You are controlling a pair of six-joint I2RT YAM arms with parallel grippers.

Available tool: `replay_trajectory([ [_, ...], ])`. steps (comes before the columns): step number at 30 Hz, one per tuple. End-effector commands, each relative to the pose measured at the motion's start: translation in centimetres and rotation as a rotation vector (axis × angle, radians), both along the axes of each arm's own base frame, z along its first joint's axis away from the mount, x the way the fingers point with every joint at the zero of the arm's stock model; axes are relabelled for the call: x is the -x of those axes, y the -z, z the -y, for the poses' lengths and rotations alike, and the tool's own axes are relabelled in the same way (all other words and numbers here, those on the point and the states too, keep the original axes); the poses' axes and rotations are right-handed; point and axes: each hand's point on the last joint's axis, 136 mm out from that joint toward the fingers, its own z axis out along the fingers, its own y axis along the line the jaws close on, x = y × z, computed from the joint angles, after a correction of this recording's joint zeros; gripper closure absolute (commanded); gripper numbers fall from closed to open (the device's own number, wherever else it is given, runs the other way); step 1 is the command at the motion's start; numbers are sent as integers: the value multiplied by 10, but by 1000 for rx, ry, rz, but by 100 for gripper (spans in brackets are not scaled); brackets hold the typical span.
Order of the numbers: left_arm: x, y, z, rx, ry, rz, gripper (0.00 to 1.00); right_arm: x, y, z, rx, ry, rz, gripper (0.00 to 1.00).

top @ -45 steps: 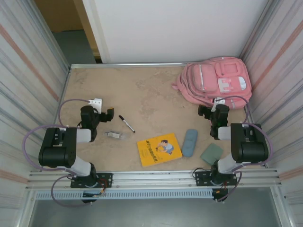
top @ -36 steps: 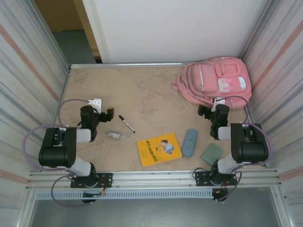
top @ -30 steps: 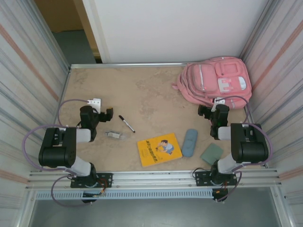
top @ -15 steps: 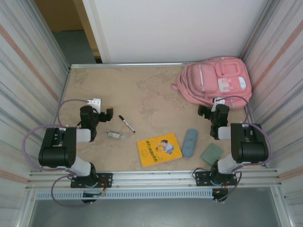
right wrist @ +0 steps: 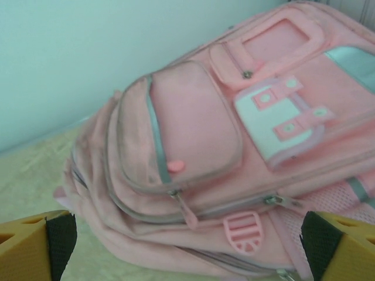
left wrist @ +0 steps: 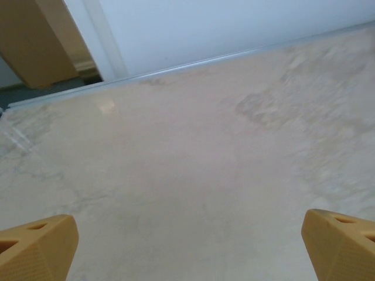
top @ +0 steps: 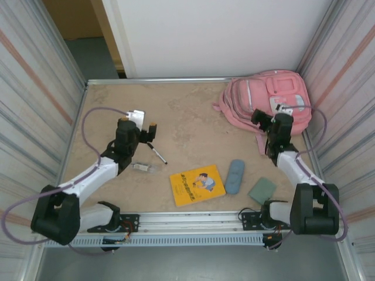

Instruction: Pack the student bag

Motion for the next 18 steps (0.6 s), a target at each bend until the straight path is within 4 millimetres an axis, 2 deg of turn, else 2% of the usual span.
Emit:
replay_trajectory([
  [1, 22, 11, 2, 233, -10, -211, 1, -10, 23, -65, 4, -213, -265, 0],
  [3, 27, 9, 11, 328, 39, -283, 2, -22, 31, -87, 60, -270, -336, 0],
  [6, 35, 6, 12, 328, 44, -343, 1, -44, 46, -100, 96, -291, -430, 6],
  [8, 40, 4, 13, 307, 60, -345, 1, -61, 54, -94, 150, -256, -474, 7],
  [10, 45, 2, 13, 298, 61, -356, 1, -73, 65, -80, 216, -205, -534, 12],
  [13, 53, 6, 18, 290, 79, -383, 1, -85, 81, -62, 287, -172, -607, 14],
  [18, 68, 14, 28, 248, 100, -419, 1, -103, 91, -53, 357, -166, -657, 21],
])
